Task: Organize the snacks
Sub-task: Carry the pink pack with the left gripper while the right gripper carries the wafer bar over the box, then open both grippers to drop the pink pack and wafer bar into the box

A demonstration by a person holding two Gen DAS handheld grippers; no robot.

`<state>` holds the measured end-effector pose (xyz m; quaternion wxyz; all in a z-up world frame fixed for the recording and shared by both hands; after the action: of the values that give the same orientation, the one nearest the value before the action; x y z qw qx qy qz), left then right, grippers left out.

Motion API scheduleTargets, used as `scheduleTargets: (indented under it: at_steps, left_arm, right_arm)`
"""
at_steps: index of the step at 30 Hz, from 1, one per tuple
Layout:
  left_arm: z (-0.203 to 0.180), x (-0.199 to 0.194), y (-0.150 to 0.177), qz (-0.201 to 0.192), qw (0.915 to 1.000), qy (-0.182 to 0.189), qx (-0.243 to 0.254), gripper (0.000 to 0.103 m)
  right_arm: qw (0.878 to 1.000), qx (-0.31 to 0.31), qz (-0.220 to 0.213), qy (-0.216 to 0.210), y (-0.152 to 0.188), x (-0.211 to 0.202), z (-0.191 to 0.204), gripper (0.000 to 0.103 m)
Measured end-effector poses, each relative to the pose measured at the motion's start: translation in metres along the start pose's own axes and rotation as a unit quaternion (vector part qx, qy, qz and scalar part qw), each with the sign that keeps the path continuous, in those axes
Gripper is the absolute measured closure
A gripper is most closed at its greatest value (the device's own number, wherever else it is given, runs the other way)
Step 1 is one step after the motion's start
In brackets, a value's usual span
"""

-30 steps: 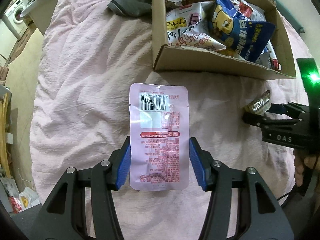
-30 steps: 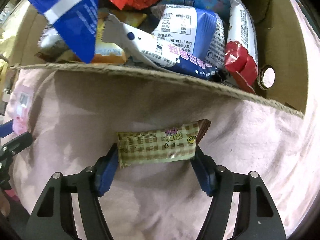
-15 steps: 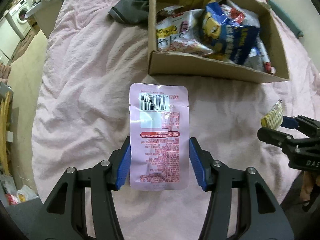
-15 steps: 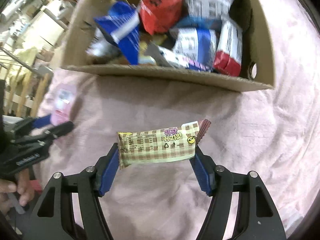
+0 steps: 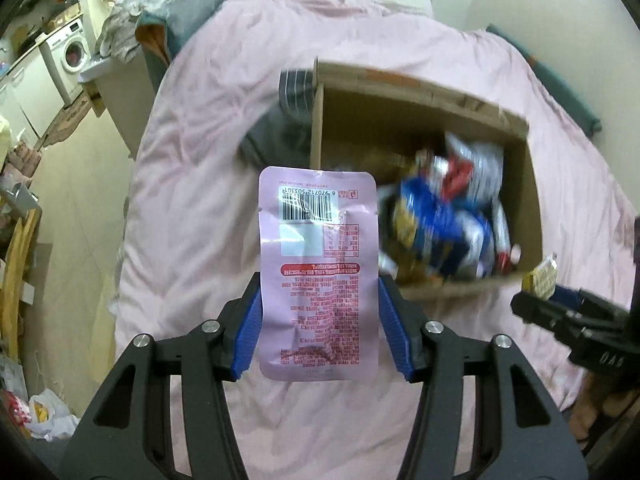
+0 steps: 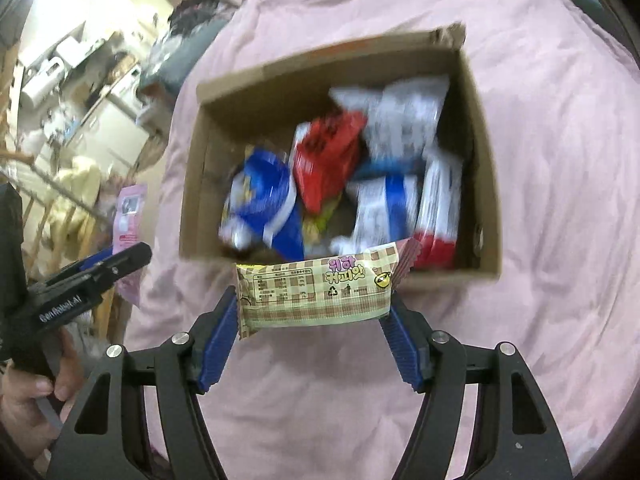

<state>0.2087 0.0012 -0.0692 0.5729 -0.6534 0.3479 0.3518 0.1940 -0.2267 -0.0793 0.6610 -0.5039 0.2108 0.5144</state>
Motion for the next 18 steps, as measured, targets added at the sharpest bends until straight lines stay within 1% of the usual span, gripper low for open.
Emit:
scheduleTargets:
  at_steps: [3, 4, 8, 11, 14, 18]
  left_arm:
    - [-0.008, 0.006, -0.031, 0.002, 0.9999, 0.011, -0.005, 0.052]
    - [-0.010, 0.009, -0.036, 0.005, 0.9999, 0.013, -0.005, 0.052]
    - [-0.031, 0.027, -0.062, 0.020, 0.9995, 0.025, 0.001, 0.052]
    - [-0.041, 0.038, -0.072, 0.021, 0.9996, 0.018, 0.011, 0.052]
    - [-0.053, 0.053, -0.077, 0.035, 0.9990, 0.025, 0.010, 0.052]
    - [-0.073, 0.070, -0.080, 0.051, 0.9980, 0.035, 0.015, 0.052]
  right_arm:
    - [1.000, 0.005, -0.014, 0.006, -0.024, 0.013, 0.003, 0.032]
    - [1.000, 0.008, -0.016, 0.008, -0.031, 0.015, -0.002, 0.032]
    - [1.000, 0.013, -0.013, 0.012, -0.045, 0.032, -0.013, 0.032]
    - [1.000, 0.018, -0.011, 0.018, -0.052, 0.041, -0.022, 0.032]
    - [0.999, 0.035, -0.005, 0.019, -0.056, 0.048, -0.031, 0.032]
    - [0.999, 0.048, 0.002, 0.013, -0.057, 0.055, -0.031, 0.031]
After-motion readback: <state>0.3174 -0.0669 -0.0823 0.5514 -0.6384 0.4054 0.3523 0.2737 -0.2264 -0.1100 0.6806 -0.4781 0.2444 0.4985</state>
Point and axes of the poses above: each gripper's, at about its wrist camera, not at the fingertips, and x roughly the way its jaws point, z to its left, y to its underside, the point moved 8 cm from there along x, roughly the way its jaws point, and after that the axes turned 1 degree about -y, right-handed, at the moved point
